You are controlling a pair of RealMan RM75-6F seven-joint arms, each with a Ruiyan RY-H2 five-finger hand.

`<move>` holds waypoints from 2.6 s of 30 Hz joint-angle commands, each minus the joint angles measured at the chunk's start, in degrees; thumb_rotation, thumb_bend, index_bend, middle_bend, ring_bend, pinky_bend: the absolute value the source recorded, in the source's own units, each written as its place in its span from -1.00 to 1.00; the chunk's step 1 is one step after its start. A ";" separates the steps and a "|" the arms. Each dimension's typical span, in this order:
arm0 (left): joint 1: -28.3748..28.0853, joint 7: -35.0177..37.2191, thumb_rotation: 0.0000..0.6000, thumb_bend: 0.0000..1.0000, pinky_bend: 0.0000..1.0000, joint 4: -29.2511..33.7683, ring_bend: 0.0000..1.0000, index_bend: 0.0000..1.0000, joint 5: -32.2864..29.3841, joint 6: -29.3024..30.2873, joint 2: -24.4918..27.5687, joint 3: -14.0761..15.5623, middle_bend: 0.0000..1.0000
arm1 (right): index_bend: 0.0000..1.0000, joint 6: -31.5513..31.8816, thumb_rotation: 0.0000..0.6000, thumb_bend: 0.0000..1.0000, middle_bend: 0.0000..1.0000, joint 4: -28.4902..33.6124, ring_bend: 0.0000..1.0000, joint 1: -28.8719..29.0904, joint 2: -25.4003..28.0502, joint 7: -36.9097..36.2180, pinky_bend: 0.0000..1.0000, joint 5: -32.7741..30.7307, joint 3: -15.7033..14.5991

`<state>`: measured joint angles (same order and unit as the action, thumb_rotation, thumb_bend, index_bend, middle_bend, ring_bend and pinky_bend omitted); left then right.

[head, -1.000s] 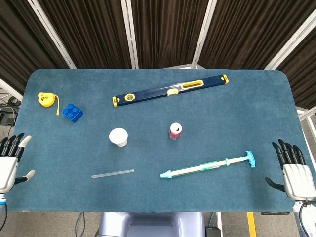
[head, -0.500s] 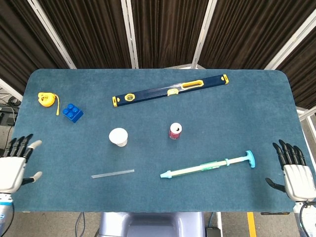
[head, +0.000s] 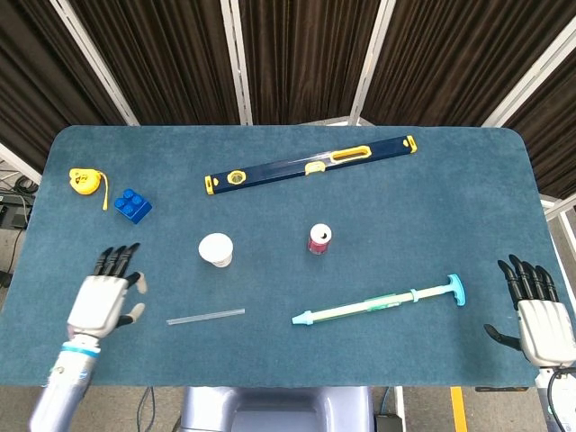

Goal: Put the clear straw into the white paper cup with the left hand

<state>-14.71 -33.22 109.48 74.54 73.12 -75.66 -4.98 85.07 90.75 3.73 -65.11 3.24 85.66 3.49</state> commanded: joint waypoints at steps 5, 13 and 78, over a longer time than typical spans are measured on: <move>-4.86 -11.55 1.00 -0.41 -1.00 1.61 -1.00 0.10 -9.47 -2.54 -9.35 -0.93 -1.00 | -1.00 0.09 1.00 -0.83 -1.00 0.02 -1.00 -0.13 0.03 -0.15 -1.00 -0.04 -0.05; -6.71 -18.40 1.00 -0.41 -1.00 0.79 -1.00 0.08 -13.50 -0.44 -15.42 0.59 -1.00 | -1.00 0.24 1.00 -0.83 -1.00 -0.02 -1.00 -0.26 0.04 -0.27 -1.00 0.08 -0.12; -13.02 -24.73 1.00 -0.37 -1.00 -9.80 -1.00 0.01 -25.17 3.66 -25.38 3.01 -1.00 | -1.00 0.30 1.00 -0.83 -1.00 -0.21 -1.00 -0.40 0.07 -0.80 -1.00 0.36 -0.16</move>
<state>-27.71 -57.95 99.71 49.41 76.78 -101.04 -1.98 85.37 90.54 3.33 -65.04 2.45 86.01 3.33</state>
